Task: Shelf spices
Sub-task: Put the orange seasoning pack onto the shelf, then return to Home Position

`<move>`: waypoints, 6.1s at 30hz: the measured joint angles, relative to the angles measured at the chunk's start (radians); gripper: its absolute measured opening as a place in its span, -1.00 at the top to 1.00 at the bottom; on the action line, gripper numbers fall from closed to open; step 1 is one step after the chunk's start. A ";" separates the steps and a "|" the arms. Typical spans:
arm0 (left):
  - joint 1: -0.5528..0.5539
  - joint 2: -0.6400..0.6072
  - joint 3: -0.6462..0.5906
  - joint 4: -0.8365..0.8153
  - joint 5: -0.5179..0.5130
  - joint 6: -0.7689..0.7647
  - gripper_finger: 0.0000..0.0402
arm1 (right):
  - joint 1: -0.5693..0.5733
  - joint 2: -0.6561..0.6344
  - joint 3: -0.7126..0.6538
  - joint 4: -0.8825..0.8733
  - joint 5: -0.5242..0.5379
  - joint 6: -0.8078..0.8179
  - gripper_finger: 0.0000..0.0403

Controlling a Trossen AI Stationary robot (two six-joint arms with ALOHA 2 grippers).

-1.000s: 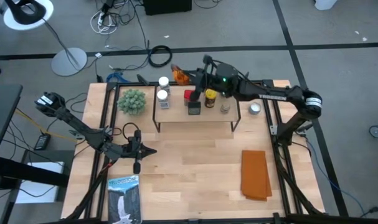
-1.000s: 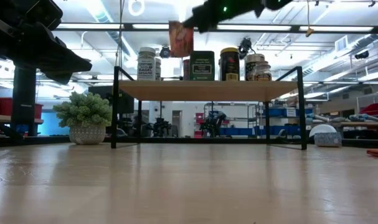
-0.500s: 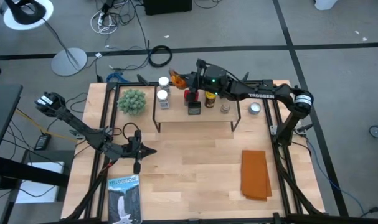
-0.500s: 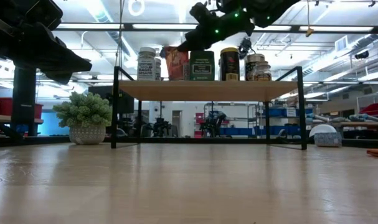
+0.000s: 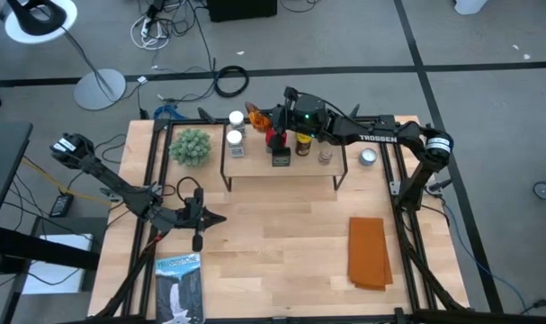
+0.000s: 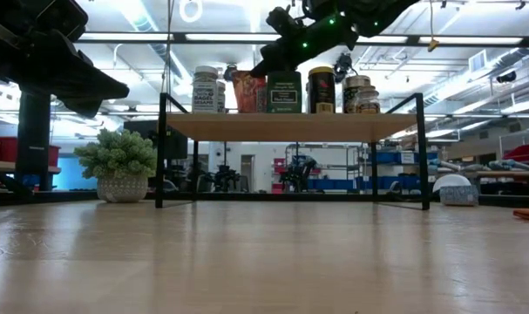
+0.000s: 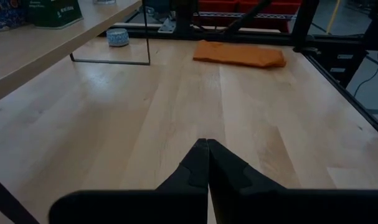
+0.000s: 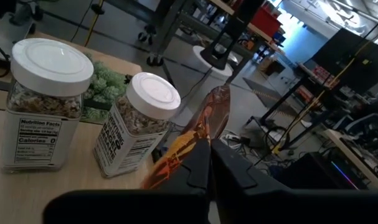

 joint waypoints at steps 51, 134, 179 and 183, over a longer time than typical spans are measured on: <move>0.000 0.000 0.000 0.014 0.000 0.000 0.97 | 0.006 -0.057 -0.002 -0.140 0.000 0.029 0.82; 0.000 0.000 0.000 0.020 0.000 0.000 0.97 | 0.040 -0.173 -0.002 -0.212 0.032 0.183 0.62; 0.205 -0.567 0.000 -0.423 0.365 0.192 0.97 | 0.607 -0.523 -0.765 -0.150 0.076 0.907 0.62; 0.279 -0.658 0.000 -0.483 0.469 0.238 0.97 | 0.608 -0.523 -0.765 -0.150 0.096 0.896 0.62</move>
